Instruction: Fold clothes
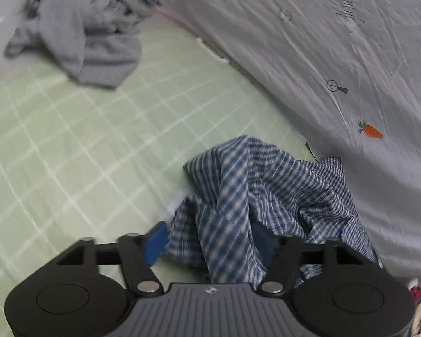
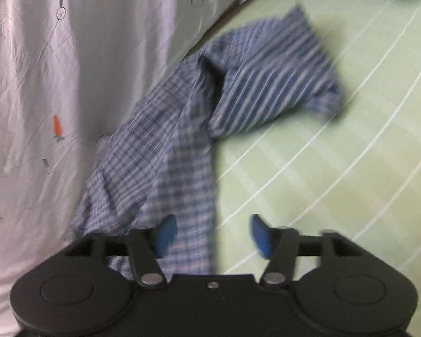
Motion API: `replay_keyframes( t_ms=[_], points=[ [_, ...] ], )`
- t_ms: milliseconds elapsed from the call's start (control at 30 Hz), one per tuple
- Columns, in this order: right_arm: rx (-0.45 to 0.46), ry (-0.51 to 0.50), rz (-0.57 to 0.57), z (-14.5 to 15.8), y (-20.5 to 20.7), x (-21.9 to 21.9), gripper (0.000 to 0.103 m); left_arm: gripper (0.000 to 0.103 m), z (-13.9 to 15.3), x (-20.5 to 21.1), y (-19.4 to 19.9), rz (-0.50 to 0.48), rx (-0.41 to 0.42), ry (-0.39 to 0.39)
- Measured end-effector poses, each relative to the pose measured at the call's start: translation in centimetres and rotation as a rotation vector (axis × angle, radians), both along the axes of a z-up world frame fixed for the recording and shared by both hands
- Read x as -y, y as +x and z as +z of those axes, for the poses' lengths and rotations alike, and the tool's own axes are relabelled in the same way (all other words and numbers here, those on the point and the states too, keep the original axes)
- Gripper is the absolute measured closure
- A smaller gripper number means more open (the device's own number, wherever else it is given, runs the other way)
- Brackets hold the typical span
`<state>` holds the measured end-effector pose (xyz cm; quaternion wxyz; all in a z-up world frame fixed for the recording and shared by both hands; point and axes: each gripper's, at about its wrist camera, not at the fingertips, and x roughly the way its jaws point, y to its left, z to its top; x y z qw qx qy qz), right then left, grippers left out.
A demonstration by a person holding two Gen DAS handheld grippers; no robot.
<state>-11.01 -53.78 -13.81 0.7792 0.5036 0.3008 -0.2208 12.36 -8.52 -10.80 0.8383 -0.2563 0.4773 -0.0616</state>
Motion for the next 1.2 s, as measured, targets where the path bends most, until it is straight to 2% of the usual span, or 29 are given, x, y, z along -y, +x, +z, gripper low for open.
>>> replay_keyframes(
  t_ms=[33, 67, 200, 300, 400, 433, 467, 533, 567, 600, 633, 667, 733, 767, 800, 833, 900, 1000, 1067, 1200],
  points=[
    [0.014, 0.036, 0.003, -0.6, 0.3, -0.2, 0.006, 0.026, 0.2, 0.2, 0.1, -0.015, 0.008, 0.021],
    [0.016, 0.060, -0.003, -1.1, 0.5, -0.6, 0.000, 0.026, 0.3, 0.5, 0.3, -0.031, 0.015, 0.042],
    [0.036, 0.105, 0.014, -2.1, 1.4, -1.9, 0.000, 0.023, 0.0, 0.8, 0.6, -0.039, 0.005, 0.076],
    [0.000, 0.060, 0.070, -2.0, 2.7, -2.6, 0.000, 0.023, -0.6, 0.9, 0.8, -0.055, -0.018, 0.080],
    [-0.066, -0.007, 0.154, -1.5, 4.4, -3.5, 0.001, 0.023, -0.7, 1.7, 1.2, -0.089, -0.013, 0.124],
    [-0.085, -0.032, 0.185, -1.4, 5.0, -3.9, 0.005, 0.023, -0.7, 2.0, 1.4, -0.101, -0.010, 0.140],
    [-0.103, -0.058, 0.216, -1.2, 5.6, -4.2, 0.018, 0.023, -0.7, 2.3, 1.7, -0.113, -0.006, 0.154],
    [-0.111, -0.076, 0.281, -1.3, 6.4, -4.9, 0.038, 0.024, -0.6, 2.8, 2.4, -0.137, 0.002, 0.182],
    [-0.115, -0.084, 0.314, -1.3, 6.8, -5.3, 0.044, 0.024, -0.6, 3.1, 2.8, -0.150, 0.009, 0.192],
    [-0.111, -0.080, 0.342, -1.5, 7.1, -5.5, 0.048, 0.028, -0.5, 3.3, 3.3, -0.166, 0.019, 0.196],
    [-0.107, -0.075, 0.370, -1.6, 7.3, -5.8, 0.061, 0.034, -0.6, 3.5, 3.8, -0.180, 0.023, 0.200],
    [-0.118, -0.080, 0.384, -1.9, 7.5, -5.9, 0.079, 0.037, -0.6, 3.7, 4.3, -0.193, 0.025, 0.207],
    [-0.134, -0.094, 0.400, -2.3, 7.7, -6.0, 0.101, 0.055, -0.6, 4.2, 5.3, -0.210, 0.029, 0.230],
    [-0.137, -0.104, 0.402, -2.5, 7.7, -5.9, 0.103, 0.062, -0.6, 4.4, 5.7, -0.222, 0.040, 0.241],
    [-0.142, -0.122, 0.396, -2.5, 7.6, -5.7, 0.103, 0.081, -0.6, 4.6, 6.1, -0.230, 0.048, 0.251],
    [-0.153, -0.160, 0.386, -2.2, 7.3, -5.6, 0.103, 0.094, -0.7, 4.7, 6.5, -0.233, 0.050, 0.262],
    [-0.177, -0.239, 0.364, -1.7, 6.9, -5.4, 0.103, 0.096, -0.7, 4.6, 7.0, -0.230, 0.057, 0.275],
    [-0.199, -0.303, 0.316, -1.1, 5.8, -4.5, 0.103, 0.099, -0.2, 4.4, 7.2, -0.223, 0.082, 0.280],
    [-0.222, -0.333, 0.283, -0.7, 5.6, -4.2, 0.103, 0.101, 0.9, 4.1, 7.2, -0.214, 0.116, 0.291],
    [-0.276, -0.471, 0.211, 1.2, 4.6, -3.5, 0.103, 0.101, 4.5, 3.3, 7.5, -0.201, 0.212, 0.296]
  ],
)
